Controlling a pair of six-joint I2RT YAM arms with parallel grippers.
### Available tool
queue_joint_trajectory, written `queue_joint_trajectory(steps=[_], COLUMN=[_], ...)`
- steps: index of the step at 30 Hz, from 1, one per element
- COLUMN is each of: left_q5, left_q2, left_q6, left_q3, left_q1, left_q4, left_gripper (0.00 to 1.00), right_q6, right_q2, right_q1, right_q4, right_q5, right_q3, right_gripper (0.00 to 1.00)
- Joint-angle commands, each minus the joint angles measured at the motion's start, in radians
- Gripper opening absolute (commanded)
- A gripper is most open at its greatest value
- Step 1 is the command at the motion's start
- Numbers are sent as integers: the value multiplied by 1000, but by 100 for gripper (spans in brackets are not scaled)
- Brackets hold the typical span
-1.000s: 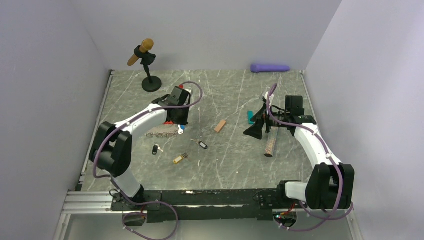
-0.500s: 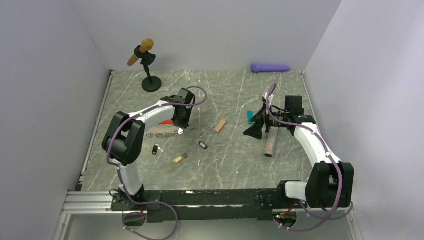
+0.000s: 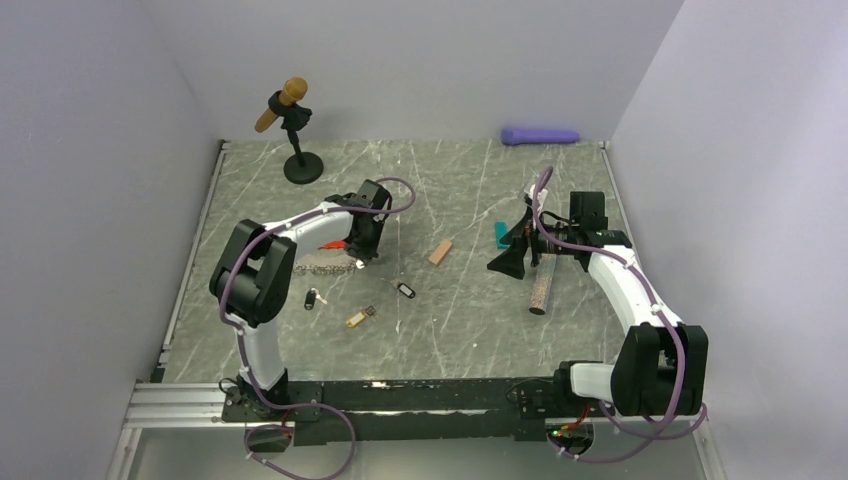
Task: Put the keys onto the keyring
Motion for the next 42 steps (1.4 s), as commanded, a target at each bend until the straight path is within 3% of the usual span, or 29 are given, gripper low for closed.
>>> queue_joint_trajectory(steps=[1,4,10,14,21,23,25,29,33,42], left_q5=[-4,-4,8,98,395,477,563,713,772,817], left_q2=[-2,-9,-53,-213,-482,-555,-620,-712,-769,-867], left_q6=[12,15,30,100,349,436,515,624,630,484], left_q3=[32,25,-12,-99,-229,-264,-291,-317,-346,-506], left_q1=[-6,-6,-7,-18,-66,-99,-134,-194,-235,-263], left_q4=[-3,-2,28,133,276,314,344,378,454,761], left_gripper=[8,0,0,0,0,0,0,0,0,0], right_q6=[-29,-30,-37,-107,-611,-817,-922,-906,-706,-694], right_q2=[-1,-3,-11,-15,34,57,77,91,50,74], right_q1=[-2,-2,-2,-2,74,107,141,249,409,466], right_q4=[4,3,-5,-50,-446,-601,-718,-726,-527,-578], right_q5=[-19,-21,-23,-47,-170,-182,-184,-163,-81,-199], right_q3=[34,34,35,40,120,177,253,347,351,423], right_gripper=[100,100,100,100,100,100,100,99,95,69])
